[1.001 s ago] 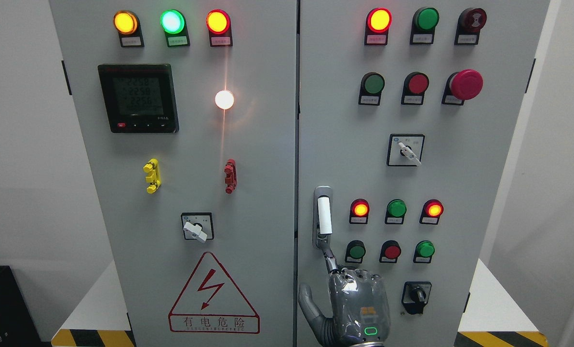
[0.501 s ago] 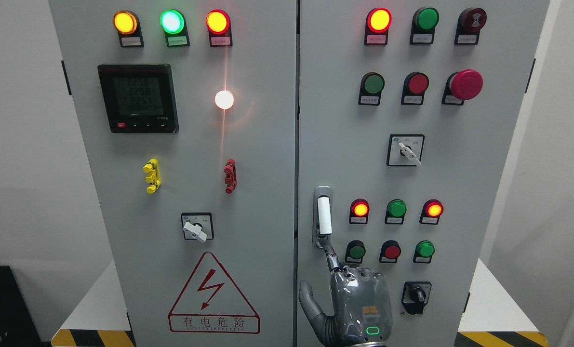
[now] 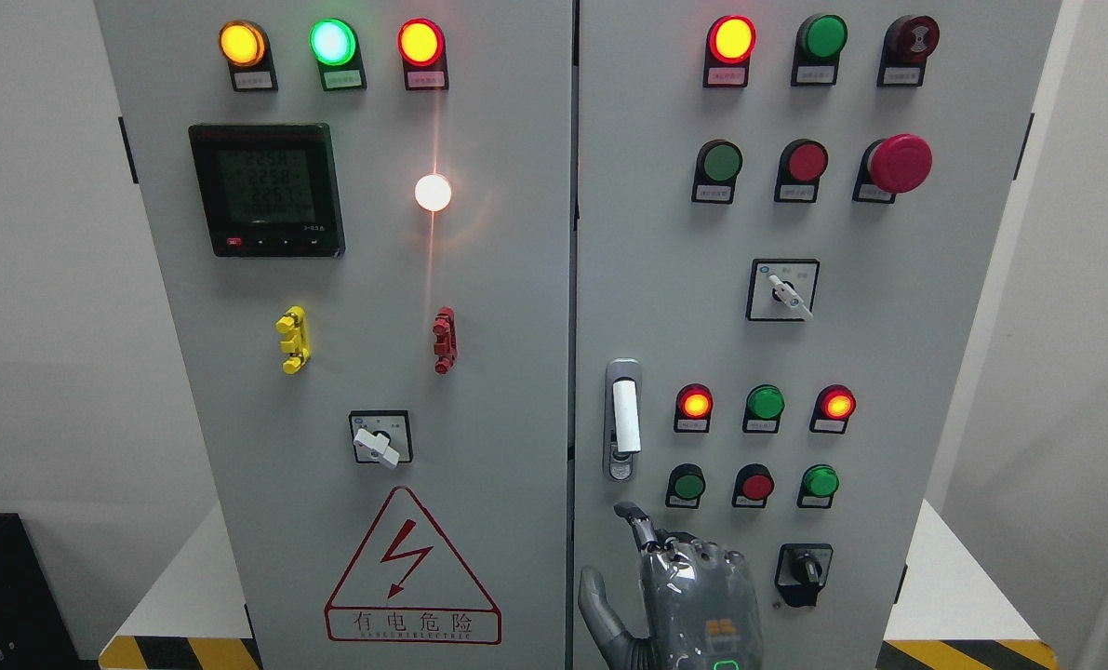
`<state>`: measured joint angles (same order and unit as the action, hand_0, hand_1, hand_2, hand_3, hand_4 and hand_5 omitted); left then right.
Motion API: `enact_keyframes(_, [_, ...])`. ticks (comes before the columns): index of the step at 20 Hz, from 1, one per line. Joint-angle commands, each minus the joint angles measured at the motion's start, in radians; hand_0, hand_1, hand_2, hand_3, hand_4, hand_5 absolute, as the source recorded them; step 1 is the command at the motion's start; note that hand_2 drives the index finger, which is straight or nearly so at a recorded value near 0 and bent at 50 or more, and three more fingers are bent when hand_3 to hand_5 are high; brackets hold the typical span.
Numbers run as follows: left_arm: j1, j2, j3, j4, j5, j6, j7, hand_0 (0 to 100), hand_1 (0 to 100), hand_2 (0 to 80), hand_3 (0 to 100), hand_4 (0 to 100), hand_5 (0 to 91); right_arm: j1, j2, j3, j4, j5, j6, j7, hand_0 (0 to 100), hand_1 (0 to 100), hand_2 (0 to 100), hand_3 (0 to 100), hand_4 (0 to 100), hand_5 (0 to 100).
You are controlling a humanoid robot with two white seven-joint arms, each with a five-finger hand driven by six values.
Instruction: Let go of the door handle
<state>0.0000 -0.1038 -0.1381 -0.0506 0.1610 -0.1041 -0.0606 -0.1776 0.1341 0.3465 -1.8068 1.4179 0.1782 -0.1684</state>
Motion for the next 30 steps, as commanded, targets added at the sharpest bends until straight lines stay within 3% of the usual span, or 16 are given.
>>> enact_keyframes(1, [0.009, 0.001, 0.000, 0.000, 0.000, 0.000, 0.001, 12, 56, 0.0, 0, 0, 0.0, 0.055, -0.008, -0.001, -0.097, -0.001, -0.013, 0.000, 58, 30, 39, 87, 91, 100])
enact_keyframes(5, [0.009, -0.001, 0.000, 0.000, 0.000, 0.000, 0.001, 12, 56, 0.0, 0, 0, 0.0, 0.061, -0.010, -0.007, -0.129, 0.001, -0.013, 0.001, 51, 30, 50, 90, 91, 99])
enact_keyframes(9, [0.009, -0.001, 0.000, 0.000, 0.000, 0.000, 0.001, 12, 56, 0.0, 0, 0, 0.0, 0.059, -0.010, -0.009, -0.155, -0.001, -0.014, 0.003, 39, 27, 67, 100, 93, 98])
enact_keyframes(14, [0.009, -0.001, 0.000, 0.000, 0.000, 0.000, 0.001, 12, 56, 0.0, 0, 0, 0.0, 0.058, -0.019, -0.011, -0.163, -0.001, -0.028, 0.006, 33, 24, 80, 100, 96, 98])
enact_keyframes(20, [0.009, 0.001, 0.000, 0.000, 0.000, 0.000, 0.001, 12, 56, 0.0, 0, 0, 0.0, 0.058, -0.019, -0.014, -0.166, 0.001, -0.026, 0.007, 31, 26, 84, 100, 98, 99])
enact_keyframes(26, [0.009, -0.001, 0.000, 0.000, 0.000, 0.000, 0.001, 12, 56, 0.0, 0, 0, 0.0, 0.035, -0.019, -0.026, -0.158, 0.010, -0.028, 0.015, 30, 29, 94, 100, 100, 100])
enact_keyframes(30, [0.009, -0.001, 0.000, 0.000, 0.000, 0.000, 0.001, 12, 56, 0.0, 0, 0, 0.0, -0.008, -0.021, -0.026, -0.135, 0.035, -0.028, 0.015, 29, 29, 95, 100, 100, 100])
